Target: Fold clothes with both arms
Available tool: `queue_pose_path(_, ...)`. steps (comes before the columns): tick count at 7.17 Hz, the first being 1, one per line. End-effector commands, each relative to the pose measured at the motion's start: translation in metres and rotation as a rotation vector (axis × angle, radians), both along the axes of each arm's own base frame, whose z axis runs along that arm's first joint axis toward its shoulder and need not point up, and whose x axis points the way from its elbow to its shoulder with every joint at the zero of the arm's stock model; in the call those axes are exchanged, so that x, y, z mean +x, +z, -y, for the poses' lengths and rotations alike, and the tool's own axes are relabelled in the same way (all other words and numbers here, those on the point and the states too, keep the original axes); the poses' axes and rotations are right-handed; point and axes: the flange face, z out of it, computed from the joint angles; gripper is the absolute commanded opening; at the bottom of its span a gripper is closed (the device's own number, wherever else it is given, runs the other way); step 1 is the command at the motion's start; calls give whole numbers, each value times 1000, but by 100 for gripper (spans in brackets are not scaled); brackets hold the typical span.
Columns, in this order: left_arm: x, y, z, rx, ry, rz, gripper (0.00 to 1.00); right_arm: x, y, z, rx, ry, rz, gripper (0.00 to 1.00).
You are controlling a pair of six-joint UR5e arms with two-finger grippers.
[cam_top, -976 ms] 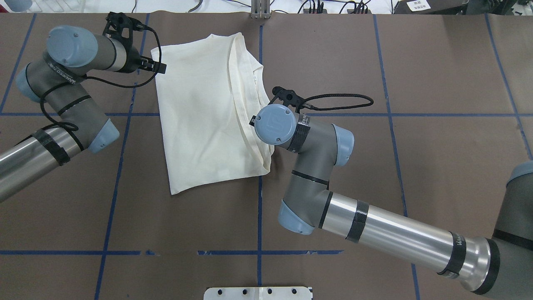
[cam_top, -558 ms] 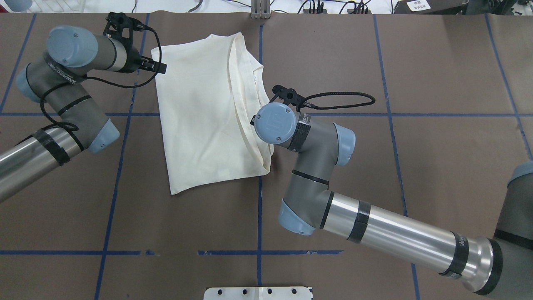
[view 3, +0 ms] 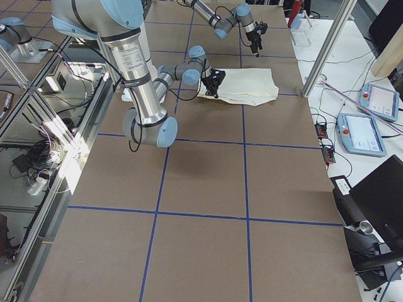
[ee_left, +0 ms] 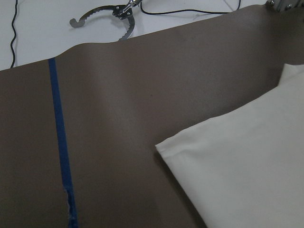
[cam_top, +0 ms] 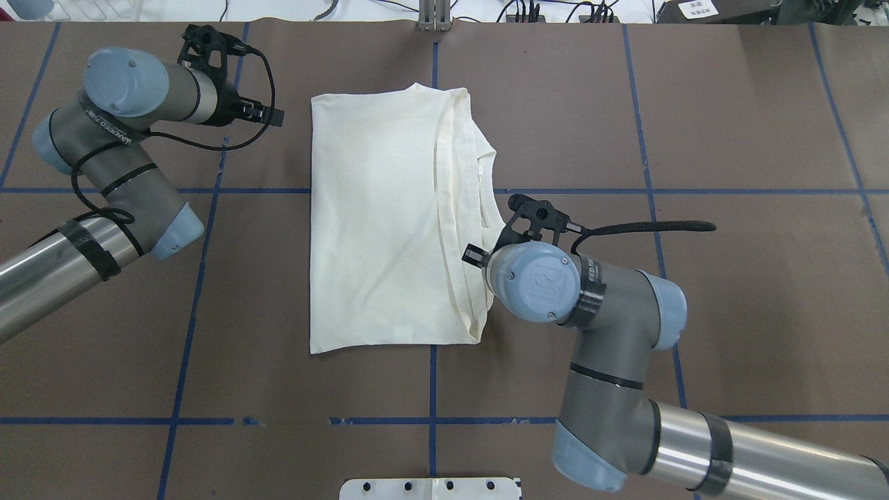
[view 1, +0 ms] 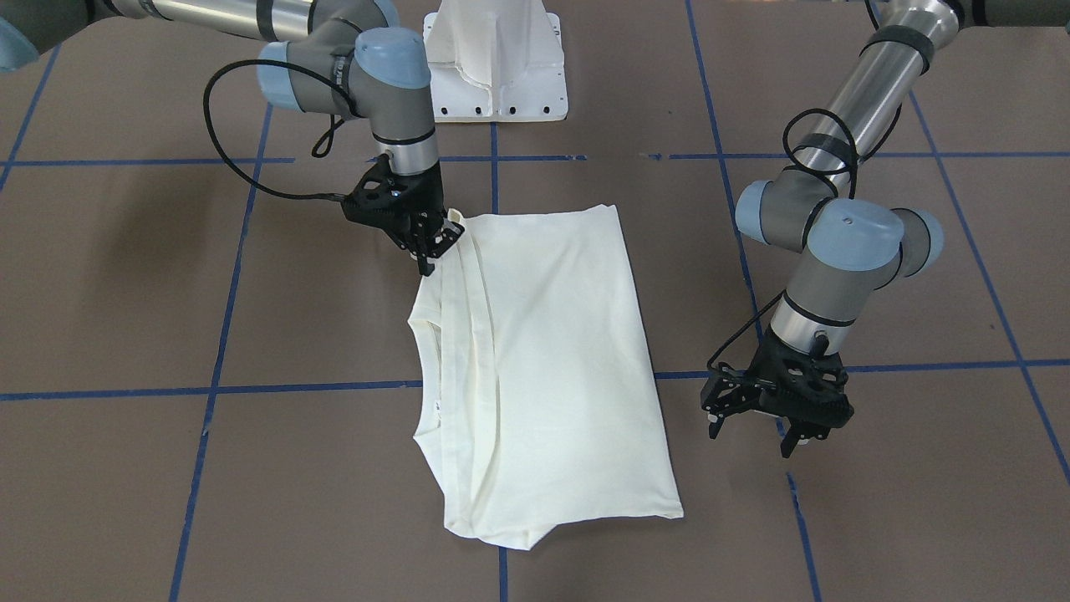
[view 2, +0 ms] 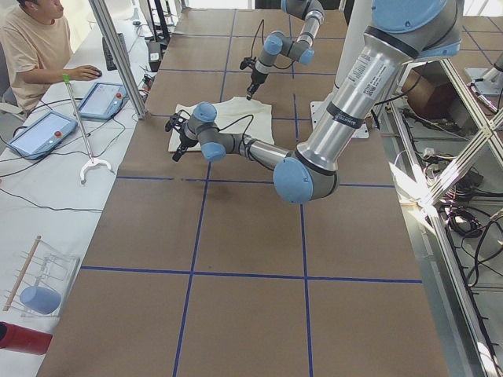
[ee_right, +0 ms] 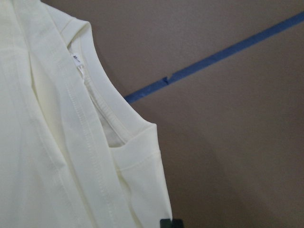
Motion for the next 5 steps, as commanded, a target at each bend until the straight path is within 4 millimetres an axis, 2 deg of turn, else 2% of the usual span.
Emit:
queue_pose_path(1, 6, -1, -4, -4, 6, -6, 100, 41, 44, -49, 8, -23, -35, 0)
queue_pose_path(2, 8, -4, -5, -1, 9, -9, 100, 52, 49, -52, 12, -32, -42, 25)
queue_pose_path(3, 9, -5, -7, 2, 12, -11, 100, 52, 40, -55, 66, -112, -56, 99)
queue_pose_path(5, 10, -4, -8, 1, 14, -10, 100, 46, 23, -58, 204, -254, -94, 100)
